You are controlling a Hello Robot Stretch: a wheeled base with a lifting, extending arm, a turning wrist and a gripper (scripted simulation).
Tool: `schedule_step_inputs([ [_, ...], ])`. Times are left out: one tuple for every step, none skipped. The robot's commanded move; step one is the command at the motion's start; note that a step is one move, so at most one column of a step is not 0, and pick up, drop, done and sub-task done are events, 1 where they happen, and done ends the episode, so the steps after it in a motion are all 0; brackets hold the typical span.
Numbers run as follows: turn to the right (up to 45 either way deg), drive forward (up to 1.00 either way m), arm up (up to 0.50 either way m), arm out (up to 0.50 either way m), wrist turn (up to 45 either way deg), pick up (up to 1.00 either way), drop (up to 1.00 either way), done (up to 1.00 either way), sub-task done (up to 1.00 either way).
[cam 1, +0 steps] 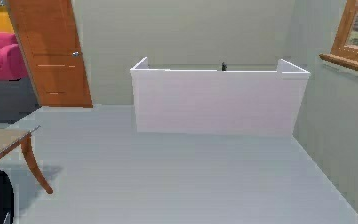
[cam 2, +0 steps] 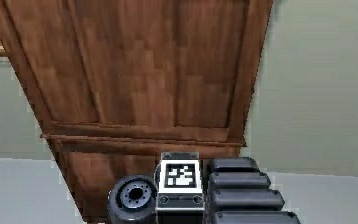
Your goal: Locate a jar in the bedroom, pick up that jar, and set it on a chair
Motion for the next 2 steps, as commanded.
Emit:
schedule_step_inputs([
  [-12.0, 0.0, 0.0, 0.0, 0.0, 0.0, 0.0, 0.0, 0.0],
  [0.0, 0.8, 0.0, 0.0, 0.0, 0.0, 0.0, 0.0, 0.0],
])
